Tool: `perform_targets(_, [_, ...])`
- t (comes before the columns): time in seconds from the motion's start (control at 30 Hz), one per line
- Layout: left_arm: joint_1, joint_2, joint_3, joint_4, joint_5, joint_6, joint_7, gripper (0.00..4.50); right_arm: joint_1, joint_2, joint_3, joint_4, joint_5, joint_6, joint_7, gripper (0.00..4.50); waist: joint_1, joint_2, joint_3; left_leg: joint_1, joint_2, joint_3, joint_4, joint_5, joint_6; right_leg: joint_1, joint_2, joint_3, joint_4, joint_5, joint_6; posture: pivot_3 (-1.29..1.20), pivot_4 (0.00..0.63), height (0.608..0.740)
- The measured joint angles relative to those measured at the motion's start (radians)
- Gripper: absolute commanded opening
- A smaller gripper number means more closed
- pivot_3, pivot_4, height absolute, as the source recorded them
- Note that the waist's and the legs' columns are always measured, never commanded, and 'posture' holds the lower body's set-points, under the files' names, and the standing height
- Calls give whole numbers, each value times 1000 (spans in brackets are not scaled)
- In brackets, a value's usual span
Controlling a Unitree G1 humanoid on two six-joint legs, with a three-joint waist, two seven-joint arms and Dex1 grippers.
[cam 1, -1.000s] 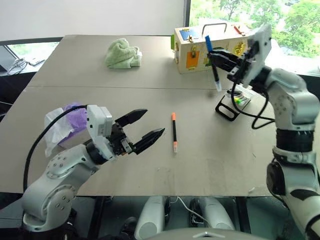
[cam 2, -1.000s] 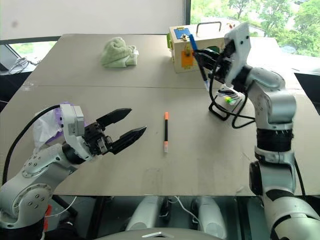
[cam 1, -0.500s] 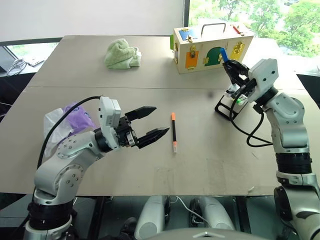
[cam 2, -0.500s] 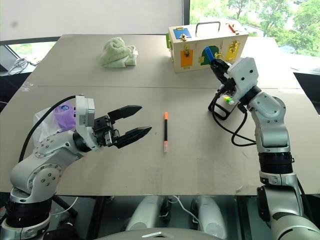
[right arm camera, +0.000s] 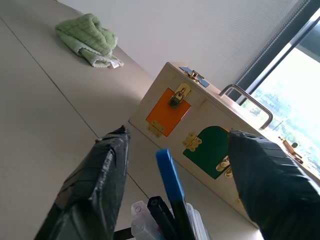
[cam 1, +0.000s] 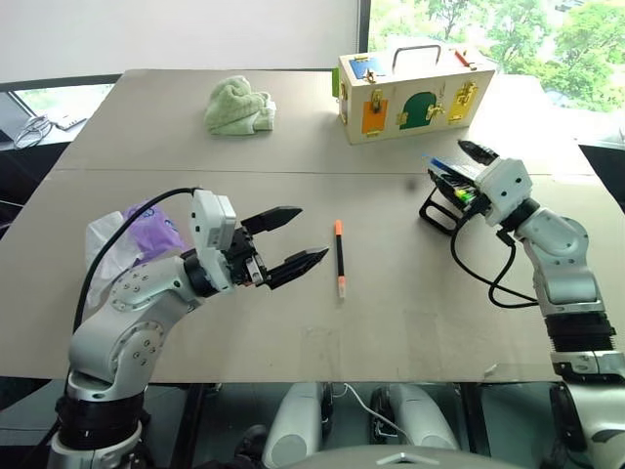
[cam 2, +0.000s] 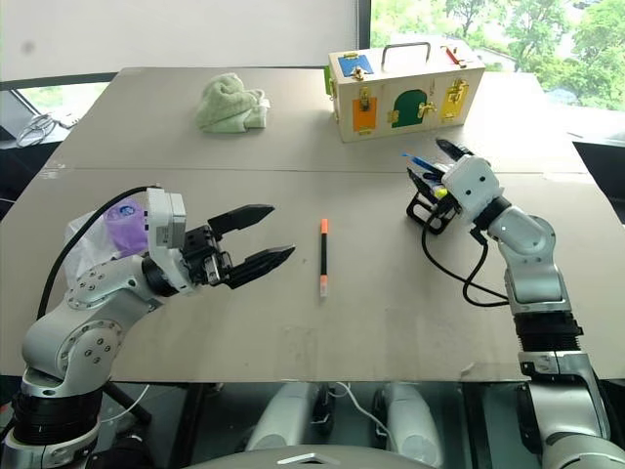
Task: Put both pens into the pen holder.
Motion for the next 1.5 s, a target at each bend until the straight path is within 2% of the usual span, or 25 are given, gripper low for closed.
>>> perform_targets(0.17, [-40, -6, -94, 34, 120, 76, 135, 4500, 85, -25, -21, -171, 54, 140, -5, 4456, 3, 0, 0, 0, 0, 0, 0, 0, 0, 0, 0, 0, 0, 0, 0, 0, 150, 740])
perform_targets(0.3, [-164, -54, -144, 67, 107, 385, 324, 4500, 198, -104, -68, -453, 232, 388, 46, 4456, 11, -1, 0, -1, 0, -1, 1, 0, 0, 0, 0, 0, 0, 0, 1, 0, 150, 740])
perform_targets(0.43, [-384, -188, -195, 171, 111, 737, 503, 4500, 421, -270, -144, -802, 534, 676, 141, 4456, 24, -3, 1, -1, 0, -3, 2, 0, 1, 1, 0, -1, 0, 0, 1, 0, 150, 740])
perform_targets(0.6, [-498, -260, -249, 254, 122, 883, 535, 4500, 516, -330, -188, -908, 627, 779, 157, 4456, 19, -6, 1, 0, 0, -2, 3, 0, 0, 1, 1, -1, 0, 0, 1, 0, 150, 740])
perform_targets(0.67, [-573, -296, -292, 314, 143, 946, 543, 4500, 603, -359, -202, -943, 644, 803, 177, 4456, 24, -6, 0, 0, 1, -2, 3, 0, 0, 2, 1, -1, 0, 0, 1, 0, 150, 740])
perform_targets(0.77, [-609, -290, -360, 333, 183, 954, 544, 3673, 650, -360, -210, -968, 643, 800, 181, 4500, 26, -5, -1, 2, 0, -2, 3, 0, 0, 4, 1, -1, 0, 0, 1, 0, 150, 740])
perform_targets(0.9, [-614, -244, -442, 331, 220, 917, 509, 1686, 707, -333, -226, -992, 634, 781, 167, 4500, 26, -5, -3, 3, 1, -2, 4, 0, 0, 4, 0, 0, 0, 0, 1, 0, 150, 740])
perform_targets(1.0, [-599, -231, -464, 326, 221, 889, 457, 369, 712, -312, -225, -994, 629, 781, 138, 4500, 26, -5, -6, 3, 0, -2, 3, 0, 0, 5, 0, 0, 0, 0, 1, 0, 150, 740])
perform_targets(1.03, [-594, -229, -470, 323, 217, 885, 443, 129, 711, -308, -222, -995, 624, 782, 127, 4500, 26, -5, -6, 3, 1, -2, 3, 0, 0, 5, 0, 0, 0, 0, 1, 0, 150, 740])
perform_targets(1.13, [-548, -202, -460, 299, 214, 834, 397, 53, 683, -270, -154, -993, 604, 831, 44, 4500, 22, -6, -9, 9, 1, -1, 1, -1, -1, 9, -1, 1, -1, -1, 0, 0, 150, 740])
perform_targets(1.23, [-472, -128, -412, 265, 190, 778, 317, 53, 627, -233, -60, -980, 610, 928, -32, 4500, 4, -6, -9, 12, 1, -1, -2, -1, -1, 10, 0, 2, -1, -1, -1, 0, 150, 740])
perform_targets(1.27, [-423, -95, -385, 249, 175, 735, 268, 53, 587, -200, -38, -968, 642, 980, -70, 4500, -3, -6, -8, 13, 1, 0, -3, -2, -2, 10, 0, 2, -1, -1, -1, 0, 150, 740])
perform_targets(1.4, [-280, -92, -242, 224, 107, 520, 100, 53, 434, -35, -30, -880, 822, 1131, -211, 4500, -2, -6, -6, 12, 2, 0, -3, -2, -2, 8, -1, 3, -1, -1, -1, 0, 150, 740])
perform_targets(1.5, [-236, -4, -202, 141, 100, 400, -1, 53, 300, 73, -40, -777, 953, 1238, -337, 4500, 0, -7, -6, 11, 1, 1, -3, -3, -3, 9, -2, 3, -2, -1, -1, 0, 150, 740])
